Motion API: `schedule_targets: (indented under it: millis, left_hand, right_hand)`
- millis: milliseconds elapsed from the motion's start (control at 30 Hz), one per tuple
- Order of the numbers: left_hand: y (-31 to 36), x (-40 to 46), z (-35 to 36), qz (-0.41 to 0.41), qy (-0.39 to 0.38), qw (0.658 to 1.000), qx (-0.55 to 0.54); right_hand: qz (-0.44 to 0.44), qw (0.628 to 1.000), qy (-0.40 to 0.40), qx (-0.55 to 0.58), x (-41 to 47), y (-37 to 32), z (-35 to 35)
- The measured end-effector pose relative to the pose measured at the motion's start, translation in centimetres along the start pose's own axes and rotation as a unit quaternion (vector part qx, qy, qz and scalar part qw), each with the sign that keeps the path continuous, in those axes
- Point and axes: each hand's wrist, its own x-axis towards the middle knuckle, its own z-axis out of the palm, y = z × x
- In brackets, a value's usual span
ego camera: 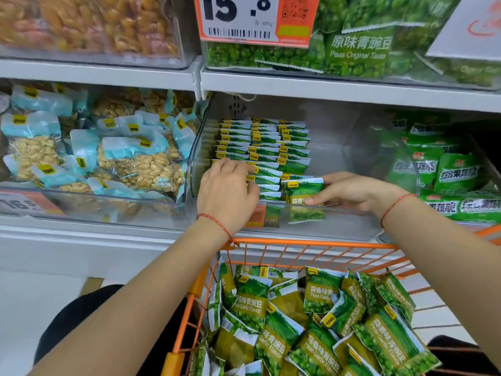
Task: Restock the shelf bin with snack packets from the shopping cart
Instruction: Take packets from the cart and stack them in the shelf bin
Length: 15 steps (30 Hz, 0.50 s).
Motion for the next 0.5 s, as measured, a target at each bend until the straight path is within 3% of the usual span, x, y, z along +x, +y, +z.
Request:
schedule_targets:
  millis: [133,233,367,500]
  left_hand:
    - [0.1,-0.1,-0.1,-0.001,-0.004,1.000,0.005]
    - [0.2,0.0,-0.1,-0.001,-0.007,1.000,0.008]
    - [0.3,-0.1,-0.3,-0.001,-0.008,1.000,0.006]
    - [0.4,-0.1,-0.4,-0.004,-0.009,1.000,0.006]
  right_hand:
    - [-0.090,0.988,0.081,-0.093,-0.7,-0.2,0.5]
    - [-0.116,0.981,0.130,-0.086,-0.6,-0.4,0.6]
    - [-0.111,0.981,0.106,-0.116,-0.2,-0.7,1.3]
    - [-0.076,0.974,0.150,-0.154,0.3,-0.7,1.4]
